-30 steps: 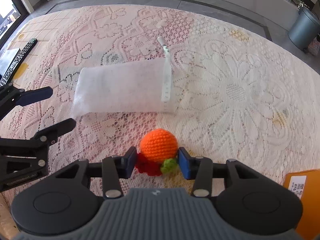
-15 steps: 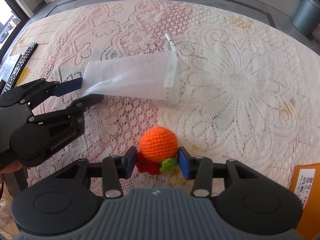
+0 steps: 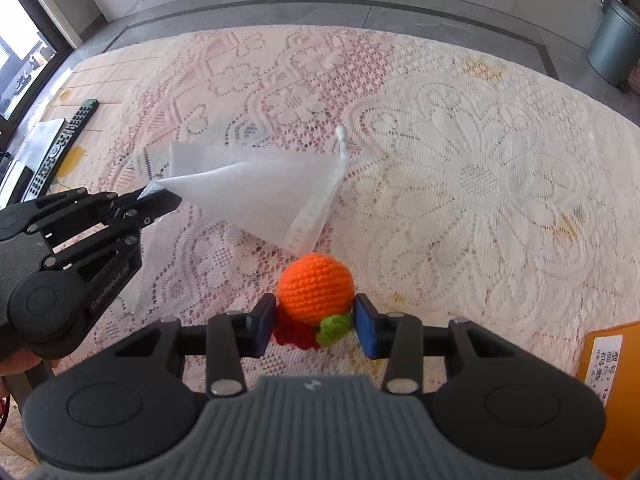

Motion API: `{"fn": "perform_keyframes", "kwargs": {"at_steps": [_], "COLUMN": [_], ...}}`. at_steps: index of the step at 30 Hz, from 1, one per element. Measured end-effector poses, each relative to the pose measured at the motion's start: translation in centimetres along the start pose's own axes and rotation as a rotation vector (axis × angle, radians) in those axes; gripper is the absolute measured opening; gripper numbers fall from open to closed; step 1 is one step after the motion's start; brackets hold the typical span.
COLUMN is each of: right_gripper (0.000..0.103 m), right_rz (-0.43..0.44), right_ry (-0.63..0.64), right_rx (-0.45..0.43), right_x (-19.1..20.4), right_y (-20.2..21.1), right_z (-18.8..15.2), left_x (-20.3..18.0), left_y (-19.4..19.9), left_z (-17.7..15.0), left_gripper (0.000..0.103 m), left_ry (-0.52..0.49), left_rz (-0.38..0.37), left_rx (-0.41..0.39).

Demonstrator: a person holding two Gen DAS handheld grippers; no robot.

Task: Organize soft objects
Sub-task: 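Carry the crocheted ball and mesh bag over the orange box and lower them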

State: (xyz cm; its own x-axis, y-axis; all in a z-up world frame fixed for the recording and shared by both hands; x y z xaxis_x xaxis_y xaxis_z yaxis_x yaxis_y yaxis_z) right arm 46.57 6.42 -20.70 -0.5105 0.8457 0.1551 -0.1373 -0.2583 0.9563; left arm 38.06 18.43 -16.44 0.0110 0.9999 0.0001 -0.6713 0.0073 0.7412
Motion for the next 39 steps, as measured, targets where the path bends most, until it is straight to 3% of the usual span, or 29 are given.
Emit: {"fn": "perform_keyframes", "kwargs": {"at_steps": [6,18,24,32,39], "right_gripper": [0.042,0.042,0.042,0.042,0.042], "right_rz": [0.034,0.005,-0.050,-0.151,-0.188], "right_ry": [0.013,0.026,-0.026,-0.149,-0.265], "right_rx": [-0.059,-0.227,-0.289,-0.349,-0.352], "right_x": [1.3,-0.6,-4.9,-13.2,-19.2], "right_y": [3.8,15.2,21.0,27.3,28.3], "right_z": [-1.2,-6.7,-11.0,-16.9,-20.5], "left_x": [-0.3,-5.0,-9.0,-17.4,-25.6], "left_y": [4.9,14.9,18.2,19.4,16.8], "left_z": [0.8,2.3,3.9,6.8,7.8], "left_gripper": [0.003,0.003,0.003,0.003,0.003], "left_ry": [0.048,0.002,-0.044,-0.155,-0.297], "left_rz": [0.014,0.034,-0.017,-0.115,-0.198], "left_rx": [-0.052,-0.149,-0.230,-0.302,-0.271]}}
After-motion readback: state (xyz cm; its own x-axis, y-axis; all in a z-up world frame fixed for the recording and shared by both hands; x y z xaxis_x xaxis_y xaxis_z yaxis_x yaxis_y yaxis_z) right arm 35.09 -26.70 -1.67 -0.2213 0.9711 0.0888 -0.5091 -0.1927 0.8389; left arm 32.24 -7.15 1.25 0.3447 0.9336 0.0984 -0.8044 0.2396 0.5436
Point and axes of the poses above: each gripper's, at about its wrist camera, not at the fingertips, and y roughly against the way its jaws point, x to its left, z to its top, the point moved 8 cm from there along -y, roughly the way its jaws point, and after that the axes turned 6 degrees about x, right-handed, at the moved point
